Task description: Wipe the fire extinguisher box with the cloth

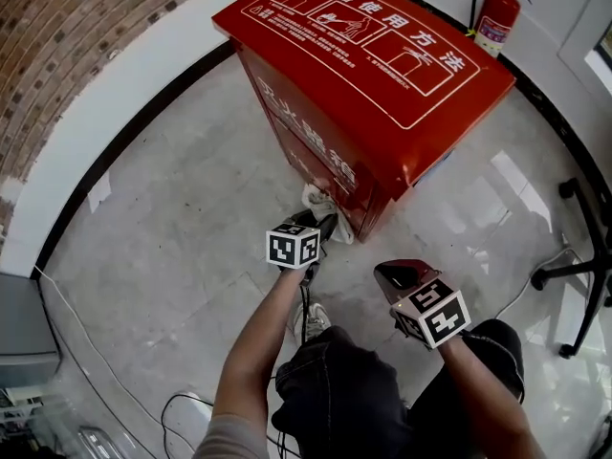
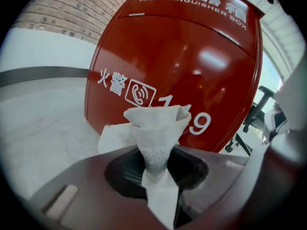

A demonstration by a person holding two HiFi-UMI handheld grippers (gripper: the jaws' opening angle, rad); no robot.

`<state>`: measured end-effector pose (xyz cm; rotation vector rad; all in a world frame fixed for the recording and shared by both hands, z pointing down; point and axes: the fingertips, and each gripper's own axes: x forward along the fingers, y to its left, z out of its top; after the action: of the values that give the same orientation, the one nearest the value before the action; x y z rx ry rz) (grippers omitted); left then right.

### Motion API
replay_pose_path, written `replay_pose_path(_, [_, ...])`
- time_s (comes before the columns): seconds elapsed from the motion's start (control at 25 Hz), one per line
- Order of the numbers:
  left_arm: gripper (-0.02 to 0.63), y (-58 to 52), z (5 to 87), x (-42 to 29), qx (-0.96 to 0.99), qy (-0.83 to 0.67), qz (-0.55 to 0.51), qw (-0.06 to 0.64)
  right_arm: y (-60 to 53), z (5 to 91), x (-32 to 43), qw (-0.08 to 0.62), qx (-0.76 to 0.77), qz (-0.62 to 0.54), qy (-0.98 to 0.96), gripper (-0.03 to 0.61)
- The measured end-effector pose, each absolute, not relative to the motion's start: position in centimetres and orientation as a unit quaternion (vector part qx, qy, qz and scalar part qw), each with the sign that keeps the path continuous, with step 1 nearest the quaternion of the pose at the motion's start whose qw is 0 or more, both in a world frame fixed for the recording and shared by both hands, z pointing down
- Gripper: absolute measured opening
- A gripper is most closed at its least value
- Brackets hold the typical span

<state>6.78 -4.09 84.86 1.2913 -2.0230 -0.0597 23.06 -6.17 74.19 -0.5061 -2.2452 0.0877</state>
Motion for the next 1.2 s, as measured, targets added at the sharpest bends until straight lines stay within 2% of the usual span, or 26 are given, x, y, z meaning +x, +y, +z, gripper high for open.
replay_pose_path(0.24, [0.11, -4.4, 88.0, 7.8, 0.497, -0.772, 0.023, 0.397, -6.4, 75.0, 23.7, 0.423, -0.196, 0.037, -0.884, 0.025])
replay_pose_path(0.6, [0.11, -5.9, 87.3, 12.9, 0.53, -0.74, 0.033, 0.414, -6.5, 73.6, 24.2, 0.407, -0.194, 0.039, -0.892, 0.025])
replay_pose_path(0.84, [0.11, -6.2, 82.5, 14.3, 0.552, -0.742, 0.028, 0.38, -6.2, 72.1, 24.3, 0.39, -0.198, 0.042, -0.898, 0.025])
replay_pose_path(1.2, [0.11, -6.2, 69.9, 13.2, 0.583, -0.755, 0.059, 0.292, -5.9, 69.0, 24.3, 0.372, -0.203, 0.034, -0.905, 0.025])
